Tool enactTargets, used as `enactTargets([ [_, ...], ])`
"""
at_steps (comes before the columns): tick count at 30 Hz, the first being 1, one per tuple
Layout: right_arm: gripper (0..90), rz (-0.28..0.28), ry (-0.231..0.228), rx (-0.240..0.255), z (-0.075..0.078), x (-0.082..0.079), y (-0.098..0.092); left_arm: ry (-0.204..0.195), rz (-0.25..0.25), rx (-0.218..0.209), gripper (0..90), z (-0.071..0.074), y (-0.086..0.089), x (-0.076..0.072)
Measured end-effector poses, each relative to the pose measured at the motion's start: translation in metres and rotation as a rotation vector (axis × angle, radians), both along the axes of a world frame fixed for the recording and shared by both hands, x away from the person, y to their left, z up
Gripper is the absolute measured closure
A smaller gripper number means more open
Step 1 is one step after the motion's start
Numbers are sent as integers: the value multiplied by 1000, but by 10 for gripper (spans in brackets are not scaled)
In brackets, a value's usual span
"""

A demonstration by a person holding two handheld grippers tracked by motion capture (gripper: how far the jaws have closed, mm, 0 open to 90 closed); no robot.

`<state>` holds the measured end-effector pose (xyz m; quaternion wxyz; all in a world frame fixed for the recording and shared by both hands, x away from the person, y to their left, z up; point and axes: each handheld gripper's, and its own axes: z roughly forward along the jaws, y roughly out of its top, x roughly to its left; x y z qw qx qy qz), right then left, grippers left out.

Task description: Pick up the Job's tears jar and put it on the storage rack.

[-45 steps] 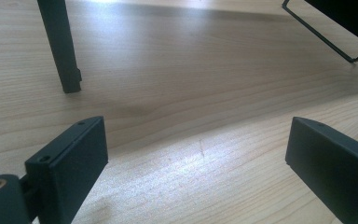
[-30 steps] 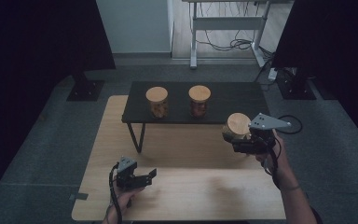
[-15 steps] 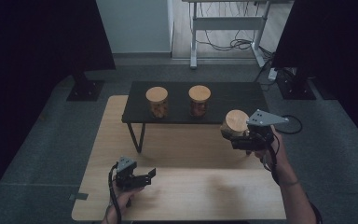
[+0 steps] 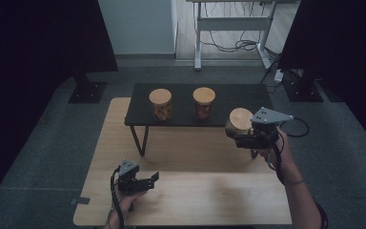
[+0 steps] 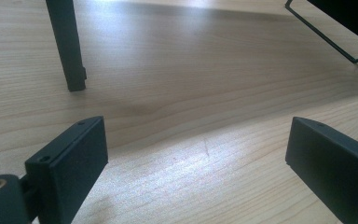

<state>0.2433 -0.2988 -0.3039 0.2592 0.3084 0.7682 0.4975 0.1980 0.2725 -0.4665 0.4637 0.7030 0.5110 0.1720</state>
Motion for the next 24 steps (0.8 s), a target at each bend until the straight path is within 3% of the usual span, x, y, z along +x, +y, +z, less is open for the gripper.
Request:
enactTargets([
  [24,247,-6,-5,-15,8,17,3,5,5,5,51,-1,1,1],
])
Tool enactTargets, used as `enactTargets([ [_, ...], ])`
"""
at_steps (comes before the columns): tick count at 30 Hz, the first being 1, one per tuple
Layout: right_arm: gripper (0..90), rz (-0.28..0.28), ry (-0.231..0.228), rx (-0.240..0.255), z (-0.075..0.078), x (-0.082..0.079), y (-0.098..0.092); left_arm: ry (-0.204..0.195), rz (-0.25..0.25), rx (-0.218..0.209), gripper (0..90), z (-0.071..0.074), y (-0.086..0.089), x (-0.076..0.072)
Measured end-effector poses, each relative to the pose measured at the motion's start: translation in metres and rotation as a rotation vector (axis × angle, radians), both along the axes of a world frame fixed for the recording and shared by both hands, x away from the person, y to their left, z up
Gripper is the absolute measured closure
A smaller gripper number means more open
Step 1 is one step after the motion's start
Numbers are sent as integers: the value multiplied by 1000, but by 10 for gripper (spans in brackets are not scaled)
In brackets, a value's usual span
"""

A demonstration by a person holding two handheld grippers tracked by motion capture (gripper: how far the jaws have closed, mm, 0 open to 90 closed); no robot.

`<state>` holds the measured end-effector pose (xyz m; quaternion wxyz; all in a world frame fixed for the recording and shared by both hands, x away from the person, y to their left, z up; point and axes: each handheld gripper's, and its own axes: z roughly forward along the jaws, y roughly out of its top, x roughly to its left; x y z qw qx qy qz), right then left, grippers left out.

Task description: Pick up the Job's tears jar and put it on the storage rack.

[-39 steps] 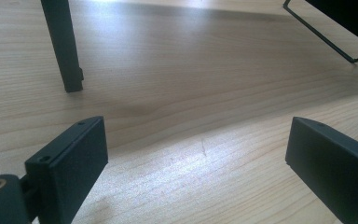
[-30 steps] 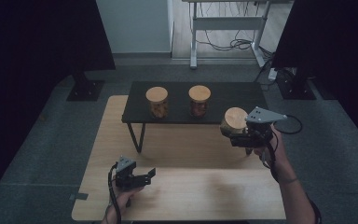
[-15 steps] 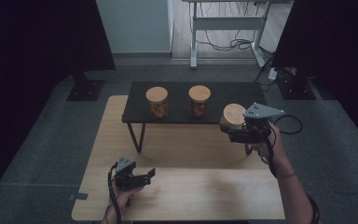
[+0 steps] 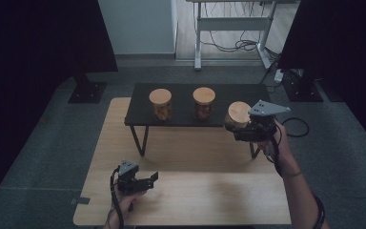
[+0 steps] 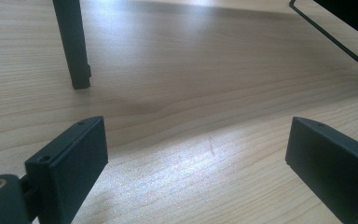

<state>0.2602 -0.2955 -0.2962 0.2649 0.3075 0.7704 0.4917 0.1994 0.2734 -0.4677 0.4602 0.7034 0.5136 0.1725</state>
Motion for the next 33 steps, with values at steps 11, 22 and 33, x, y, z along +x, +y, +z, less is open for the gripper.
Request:
enactTargets([
  [11,247,-7,4,-3,2,8,-1,8,3,7,51,-1,-1,2],
  [22,248,-19,0,2,4,12,-3,11,1,10,51,-2,-1,2],
  [33,247,-29,6,-4,4,22,-2,14,1,10,50,-3,0,3],
])
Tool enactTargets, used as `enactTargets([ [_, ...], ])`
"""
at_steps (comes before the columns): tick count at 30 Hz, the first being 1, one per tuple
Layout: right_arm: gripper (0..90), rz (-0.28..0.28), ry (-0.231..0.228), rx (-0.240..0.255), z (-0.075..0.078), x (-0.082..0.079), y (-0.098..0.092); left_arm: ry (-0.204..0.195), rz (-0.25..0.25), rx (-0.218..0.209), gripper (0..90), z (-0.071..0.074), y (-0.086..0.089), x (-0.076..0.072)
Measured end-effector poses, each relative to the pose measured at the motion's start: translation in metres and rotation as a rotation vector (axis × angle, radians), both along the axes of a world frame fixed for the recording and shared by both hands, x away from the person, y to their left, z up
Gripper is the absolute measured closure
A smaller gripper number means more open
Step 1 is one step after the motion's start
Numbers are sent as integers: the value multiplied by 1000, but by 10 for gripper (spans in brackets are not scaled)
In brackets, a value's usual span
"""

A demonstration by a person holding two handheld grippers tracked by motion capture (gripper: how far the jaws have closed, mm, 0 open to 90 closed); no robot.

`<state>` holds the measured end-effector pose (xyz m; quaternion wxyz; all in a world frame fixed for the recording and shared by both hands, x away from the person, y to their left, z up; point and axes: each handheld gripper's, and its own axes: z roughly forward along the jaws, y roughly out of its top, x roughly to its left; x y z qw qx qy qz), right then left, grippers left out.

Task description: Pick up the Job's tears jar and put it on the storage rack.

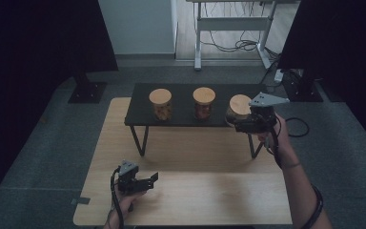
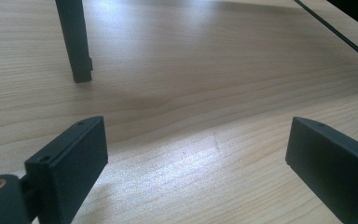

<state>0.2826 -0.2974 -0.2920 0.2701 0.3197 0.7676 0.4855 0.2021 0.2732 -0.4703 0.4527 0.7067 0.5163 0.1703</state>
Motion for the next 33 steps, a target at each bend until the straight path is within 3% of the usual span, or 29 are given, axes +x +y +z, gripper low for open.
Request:
enactTargets([
  [15,247,-45,19,16,-4,16,5,-1,9,3,50,-1,0,0],
  [33,247,-114,21,24,-9,23,13,-1,10,0,50,0,1,0],
])
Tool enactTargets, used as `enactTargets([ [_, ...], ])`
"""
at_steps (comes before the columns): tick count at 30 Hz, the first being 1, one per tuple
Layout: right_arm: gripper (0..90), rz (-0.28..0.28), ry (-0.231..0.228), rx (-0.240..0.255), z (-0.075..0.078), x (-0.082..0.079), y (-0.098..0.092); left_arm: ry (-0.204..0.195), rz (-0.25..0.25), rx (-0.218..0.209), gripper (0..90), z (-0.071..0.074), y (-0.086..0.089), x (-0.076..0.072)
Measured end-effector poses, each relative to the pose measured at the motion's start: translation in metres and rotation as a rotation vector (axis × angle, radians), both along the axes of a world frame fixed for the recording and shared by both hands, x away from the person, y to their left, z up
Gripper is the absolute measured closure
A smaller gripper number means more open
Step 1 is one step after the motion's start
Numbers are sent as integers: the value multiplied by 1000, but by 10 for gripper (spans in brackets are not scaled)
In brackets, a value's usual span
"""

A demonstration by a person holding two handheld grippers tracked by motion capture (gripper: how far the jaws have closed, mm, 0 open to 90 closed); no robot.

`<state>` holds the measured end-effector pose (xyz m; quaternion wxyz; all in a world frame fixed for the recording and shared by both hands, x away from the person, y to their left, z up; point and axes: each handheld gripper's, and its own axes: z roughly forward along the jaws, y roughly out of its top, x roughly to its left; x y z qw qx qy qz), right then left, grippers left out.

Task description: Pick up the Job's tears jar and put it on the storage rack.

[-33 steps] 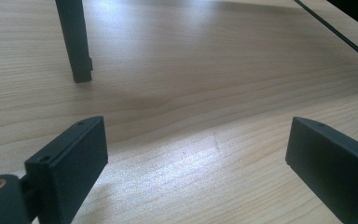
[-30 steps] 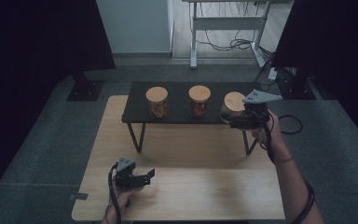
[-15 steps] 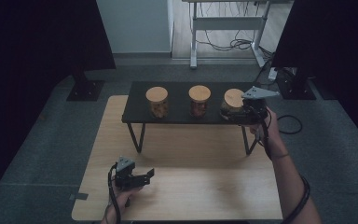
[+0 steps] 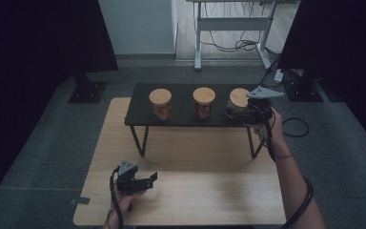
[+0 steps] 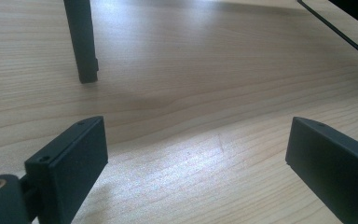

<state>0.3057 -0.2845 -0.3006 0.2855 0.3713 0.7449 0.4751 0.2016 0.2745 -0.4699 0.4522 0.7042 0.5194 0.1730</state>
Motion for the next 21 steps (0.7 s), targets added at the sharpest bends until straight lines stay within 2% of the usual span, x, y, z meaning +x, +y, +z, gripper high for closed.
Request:
enactTargets([
  [3,247,-11,5,-13,-1,1,3,1,1,2,50,0,0,0],
  [11,245,-27,18,14,-6,6,2,1,3,2,50,0,0,0],
  [12,241,-41,35,34,-7,8,2,0,2,1,50,0,0,0],
  [21,241,-41,31,33,-7,8,2,0,2,3,50,0,-1,0],
])
